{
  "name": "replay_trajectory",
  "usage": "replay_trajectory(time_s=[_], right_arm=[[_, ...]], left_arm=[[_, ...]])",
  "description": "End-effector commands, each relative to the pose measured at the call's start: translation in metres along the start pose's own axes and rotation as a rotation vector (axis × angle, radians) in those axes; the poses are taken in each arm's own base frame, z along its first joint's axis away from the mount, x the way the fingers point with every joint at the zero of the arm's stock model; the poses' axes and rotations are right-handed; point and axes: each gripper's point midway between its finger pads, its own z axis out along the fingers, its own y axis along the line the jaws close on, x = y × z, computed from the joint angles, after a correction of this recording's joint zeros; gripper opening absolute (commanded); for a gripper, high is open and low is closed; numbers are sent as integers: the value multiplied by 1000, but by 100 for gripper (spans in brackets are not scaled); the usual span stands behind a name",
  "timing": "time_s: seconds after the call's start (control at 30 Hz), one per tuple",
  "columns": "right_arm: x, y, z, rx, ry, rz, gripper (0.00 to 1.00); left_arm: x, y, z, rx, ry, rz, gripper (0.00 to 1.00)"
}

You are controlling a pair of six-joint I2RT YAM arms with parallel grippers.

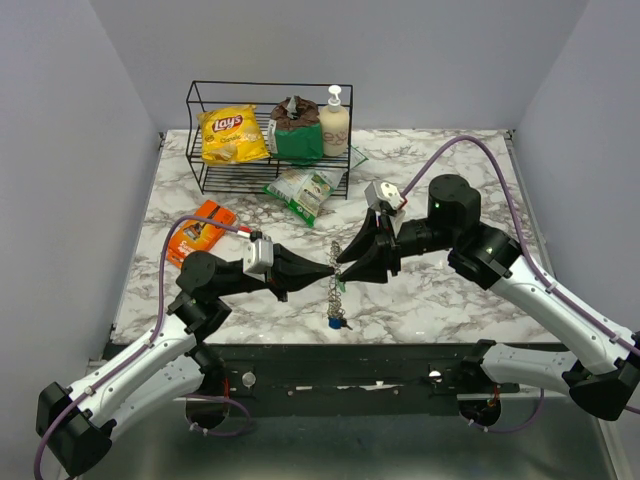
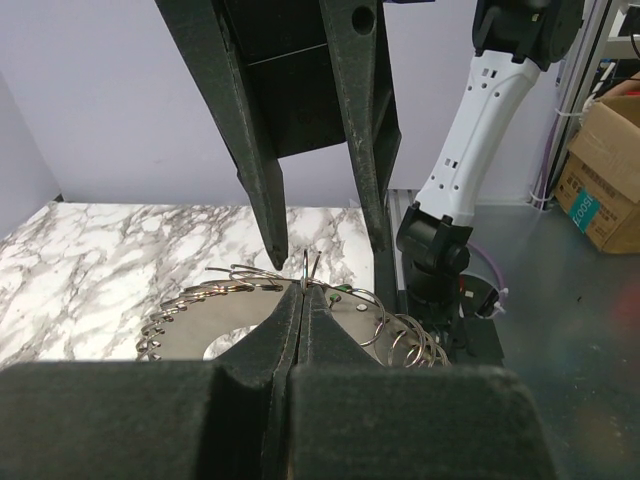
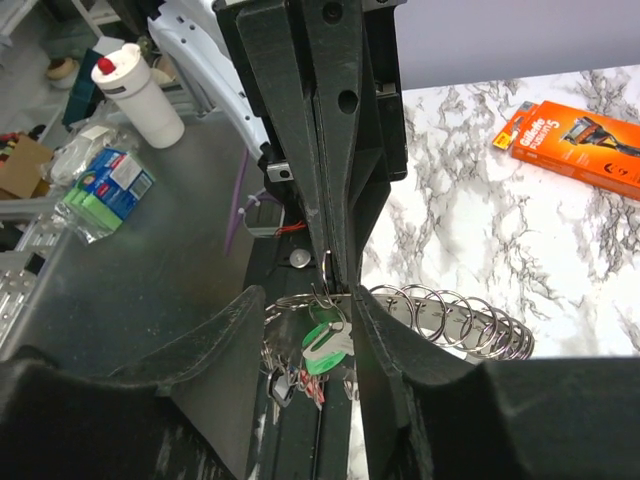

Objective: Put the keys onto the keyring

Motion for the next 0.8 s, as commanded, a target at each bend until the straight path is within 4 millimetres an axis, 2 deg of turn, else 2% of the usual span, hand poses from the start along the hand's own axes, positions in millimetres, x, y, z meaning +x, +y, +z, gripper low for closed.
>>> replay_trajectory(time_s=[0.0, 0.3, 0.7, 0.77], right_arm=[[-2, 3, 2, -18, -19, 17, 47], [1, 3, 5, -32, -15, 41, 40], [4, 1, 5, -24, -12, 54, 39], [2, 1, 5, -25, -17, 50, 36]], left_arm=[[-20, -5, 3, 27, -54, 47, 0], [-23, -5, 3, 25, -64, 58, 0], [-32, -7, 4, 39, -88, 56, 0], [-32, -8, 4, 44, -87, 54, 0]])
